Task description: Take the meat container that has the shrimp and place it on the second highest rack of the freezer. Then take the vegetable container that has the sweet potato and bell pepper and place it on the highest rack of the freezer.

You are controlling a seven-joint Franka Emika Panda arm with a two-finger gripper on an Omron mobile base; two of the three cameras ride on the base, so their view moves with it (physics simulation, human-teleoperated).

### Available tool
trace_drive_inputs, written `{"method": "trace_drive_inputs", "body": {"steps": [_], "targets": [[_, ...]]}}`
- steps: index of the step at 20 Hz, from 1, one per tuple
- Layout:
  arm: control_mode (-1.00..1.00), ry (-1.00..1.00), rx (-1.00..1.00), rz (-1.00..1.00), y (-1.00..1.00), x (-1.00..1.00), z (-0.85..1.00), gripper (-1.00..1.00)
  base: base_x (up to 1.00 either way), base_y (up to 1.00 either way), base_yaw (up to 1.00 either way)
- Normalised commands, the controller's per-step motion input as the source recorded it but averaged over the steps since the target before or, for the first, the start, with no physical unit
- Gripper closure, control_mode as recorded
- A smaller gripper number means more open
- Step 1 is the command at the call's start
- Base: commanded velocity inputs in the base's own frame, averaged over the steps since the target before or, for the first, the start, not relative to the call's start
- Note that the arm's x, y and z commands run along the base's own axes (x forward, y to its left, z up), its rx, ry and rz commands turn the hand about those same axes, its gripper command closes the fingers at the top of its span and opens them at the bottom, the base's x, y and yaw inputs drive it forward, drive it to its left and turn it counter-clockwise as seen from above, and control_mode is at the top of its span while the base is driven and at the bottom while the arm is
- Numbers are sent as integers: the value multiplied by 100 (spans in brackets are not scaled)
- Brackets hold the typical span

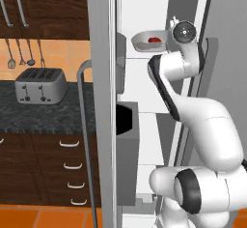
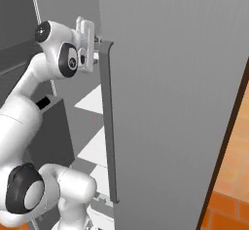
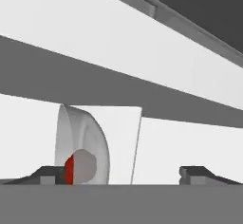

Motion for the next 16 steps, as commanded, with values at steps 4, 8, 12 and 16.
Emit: {"method": "trace_drive_inputs", "body": {"steps": [4,8,12,16], "targets": [[-100,-13,3,0,2,-100,0,-100,0,0,0],[-100,13,1,0,23,-100,-20,-100,0,0,0],[-100,34,14,0,-2,-100,-16,-100,0,0,0],[-100,36,17,0,-32,-100,-58,-100,0,0,0]]}}
